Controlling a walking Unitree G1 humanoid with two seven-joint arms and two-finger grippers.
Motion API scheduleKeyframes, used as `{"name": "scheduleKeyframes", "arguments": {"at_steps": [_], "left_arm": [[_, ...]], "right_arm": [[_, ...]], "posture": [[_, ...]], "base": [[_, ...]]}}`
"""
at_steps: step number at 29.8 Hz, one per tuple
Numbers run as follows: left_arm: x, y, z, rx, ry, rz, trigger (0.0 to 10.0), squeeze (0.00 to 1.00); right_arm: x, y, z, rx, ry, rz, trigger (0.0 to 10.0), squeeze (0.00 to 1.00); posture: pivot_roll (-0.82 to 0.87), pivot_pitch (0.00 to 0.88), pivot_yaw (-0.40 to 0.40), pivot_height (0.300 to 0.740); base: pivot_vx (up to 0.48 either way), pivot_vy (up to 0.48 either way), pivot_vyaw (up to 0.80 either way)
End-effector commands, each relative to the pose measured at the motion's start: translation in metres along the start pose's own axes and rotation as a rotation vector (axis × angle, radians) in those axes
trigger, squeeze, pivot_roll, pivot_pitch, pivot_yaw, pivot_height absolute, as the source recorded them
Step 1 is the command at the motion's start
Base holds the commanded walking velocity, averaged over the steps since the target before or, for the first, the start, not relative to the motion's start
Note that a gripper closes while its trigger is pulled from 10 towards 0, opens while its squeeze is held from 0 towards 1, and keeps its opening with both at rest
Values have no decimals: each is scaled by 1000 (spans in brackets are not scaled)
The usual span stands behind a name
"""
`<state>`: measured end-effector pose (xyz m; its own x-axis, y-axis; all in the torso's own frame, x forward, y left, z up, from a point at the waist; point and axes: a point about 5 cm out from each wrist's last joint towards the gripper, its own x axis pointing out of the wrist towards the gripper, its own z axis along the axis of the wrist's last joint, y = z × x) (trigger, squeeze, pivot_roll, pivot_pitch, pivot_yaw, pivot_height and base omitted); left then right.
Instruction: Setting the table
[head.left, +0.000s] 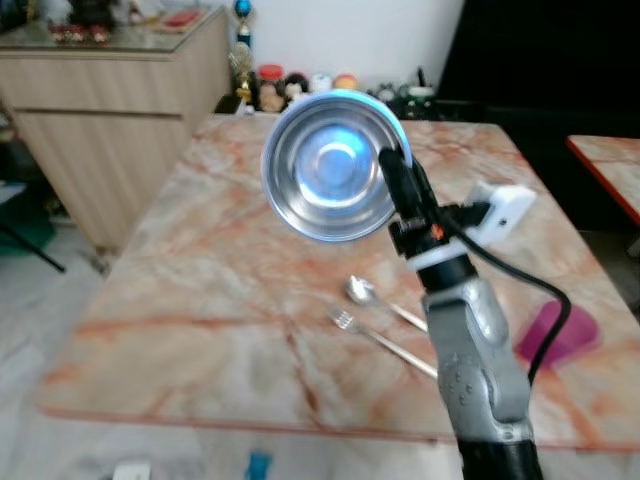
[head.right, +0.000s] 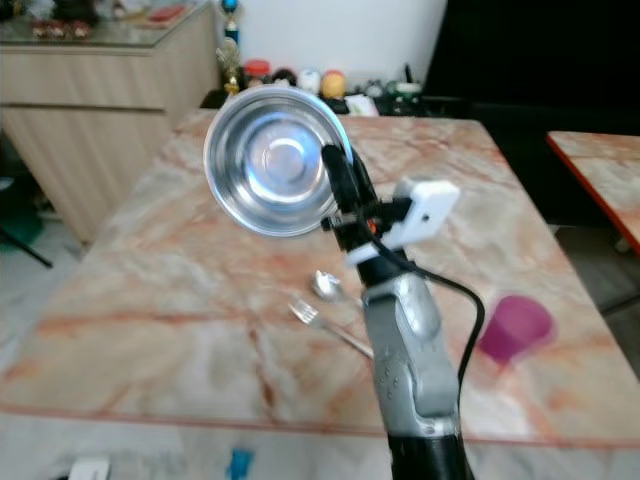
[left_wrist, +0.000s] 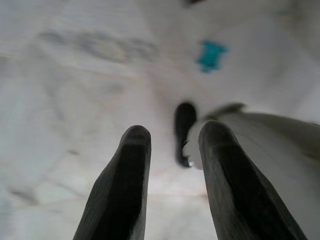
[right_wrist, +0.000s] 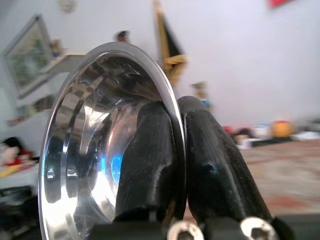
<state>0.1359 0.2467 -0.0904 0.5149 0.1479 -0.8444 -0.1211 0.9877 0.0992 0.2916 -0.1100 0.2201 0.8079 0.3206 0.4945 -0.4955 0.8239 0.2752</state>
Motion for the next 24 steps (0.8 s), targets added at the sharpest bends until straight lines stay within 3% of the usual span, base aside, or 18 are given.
{"name": "scheduleKeyframes", "arguments": {"at_steps": [1,24], "left_arm": [[-1,7,-1,4,8,16,10000,0],[-1,7,0,14,6,8,10000,0]], "right_arm": [[5,8,7,-1,-41,25,10000,0],[9,0,21,-29,-96,-8,10000,0]], "posture": [[43,6,-12,736],[30,8,-5,736]], "base": [[0,-412,0],[0,-413,0]]}}
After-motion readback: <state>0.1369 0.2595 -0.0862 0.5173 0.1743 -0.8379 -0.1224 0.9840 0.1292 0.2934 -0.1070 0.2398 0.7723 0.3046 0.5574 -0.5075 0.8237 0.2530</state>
